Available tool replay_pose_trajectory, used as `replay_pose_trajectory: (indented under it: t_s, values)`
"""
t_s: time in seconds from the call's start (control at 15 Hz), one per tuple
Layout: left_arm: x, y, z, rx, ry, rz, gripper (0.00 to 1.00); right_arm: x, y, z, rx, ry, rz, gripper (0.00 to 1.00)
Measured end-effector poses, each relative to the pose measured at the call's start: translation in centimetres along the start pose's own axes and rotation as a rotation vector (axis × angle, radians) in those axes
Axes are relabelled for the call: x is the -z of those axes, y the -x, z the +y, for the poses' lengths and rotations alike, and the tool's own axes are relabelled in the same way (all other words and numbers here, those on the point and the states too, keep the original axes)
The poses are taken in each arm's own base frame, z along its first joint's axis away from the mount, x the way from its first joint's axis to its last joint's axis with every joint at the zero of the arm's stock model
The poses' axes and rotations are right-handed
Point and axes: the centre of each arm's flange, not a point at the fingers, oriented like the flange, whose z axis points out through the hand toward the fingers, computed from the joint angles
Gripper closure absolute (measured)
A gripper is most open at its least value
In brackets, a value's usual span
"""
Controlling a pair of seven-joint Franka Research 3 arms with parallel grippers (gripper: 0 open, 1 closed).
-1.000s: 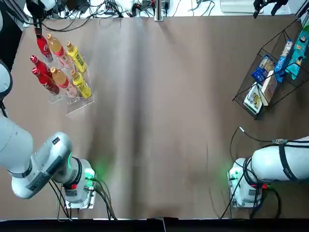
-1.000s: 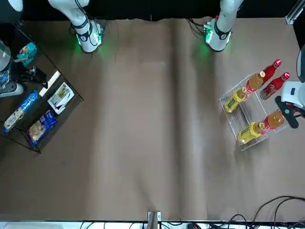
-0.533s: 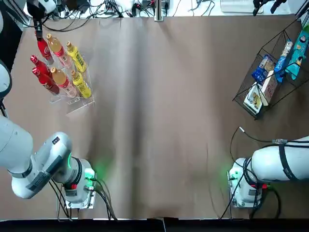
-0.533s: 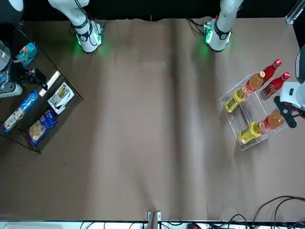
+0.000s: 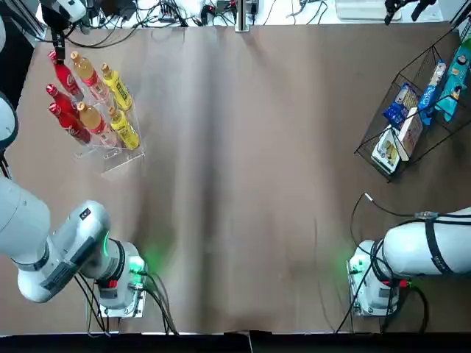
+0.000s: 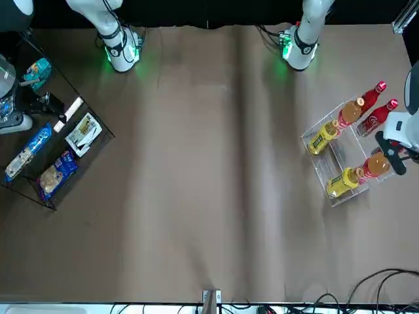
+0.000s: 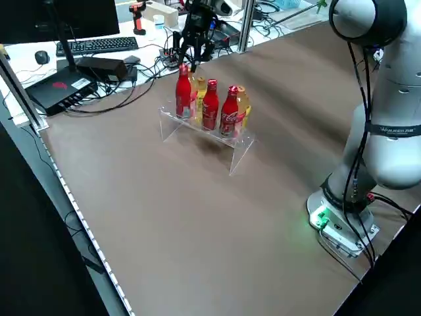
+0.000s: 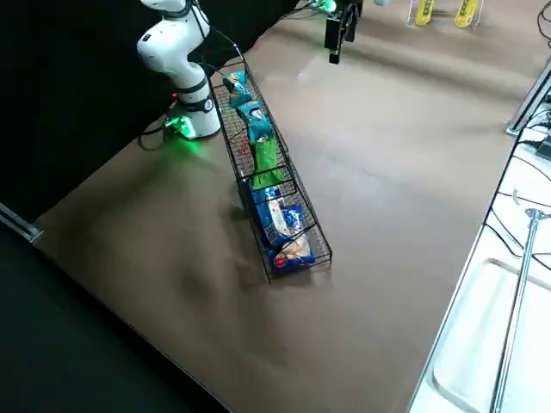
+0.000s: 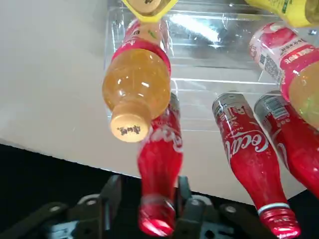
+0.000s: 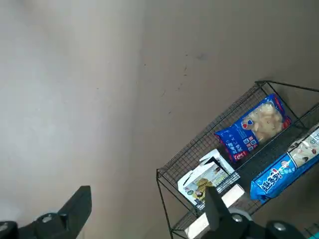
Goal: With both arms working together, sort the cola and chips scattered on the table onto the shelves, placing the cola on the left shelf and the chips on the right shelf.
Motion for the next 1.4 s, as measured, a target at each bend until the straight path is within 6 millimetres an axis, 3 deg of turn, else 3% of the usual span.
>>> replay_pose_trajectory:
  t_s: [0.13,0.2,0.27,0.47,0.73,1.07,1.4]
  values:
    - [0.0,0.0,0.0,0.000,-0.001,0.000,0.28,0.0,0.0,0.0,0.000,0.000,0.000,0.00]
    - [0.1,0.0,0.0,-0.001,-0.002,0.000,0.09,0.0,0.0,0.0,0.000,0.000,0.000,0.00]
    - [0.2,-0.1,0.1,0.002,-0.004,0.000,0.01,0.0,0.0,0.0,0.000,0.000,0.002,0.00]
    - [1.4,-0.7,0.3,0.053,-0.025,0.009,0.00,0.1,-0.1,-0.1,0.002,0.001,0.012,0.00]
    - [4.9,-3.0,1.4,0.163,-0.073,0.050,0.00,0.2,-0.2,-0.1,0.002,0.002,0.016,0.00]
    - [8.9,-7.7,4.7,0.430,-0.023,0.172,0.00,0.3,-0.2,0.4,-0.006,0.003,0.025,0.00]
    - [14.2,-14.7,10.2,0.660,-0.049,0.229,0.00,0.4,-0.2,0.3,-0.005,0.003,0.026,0.00]
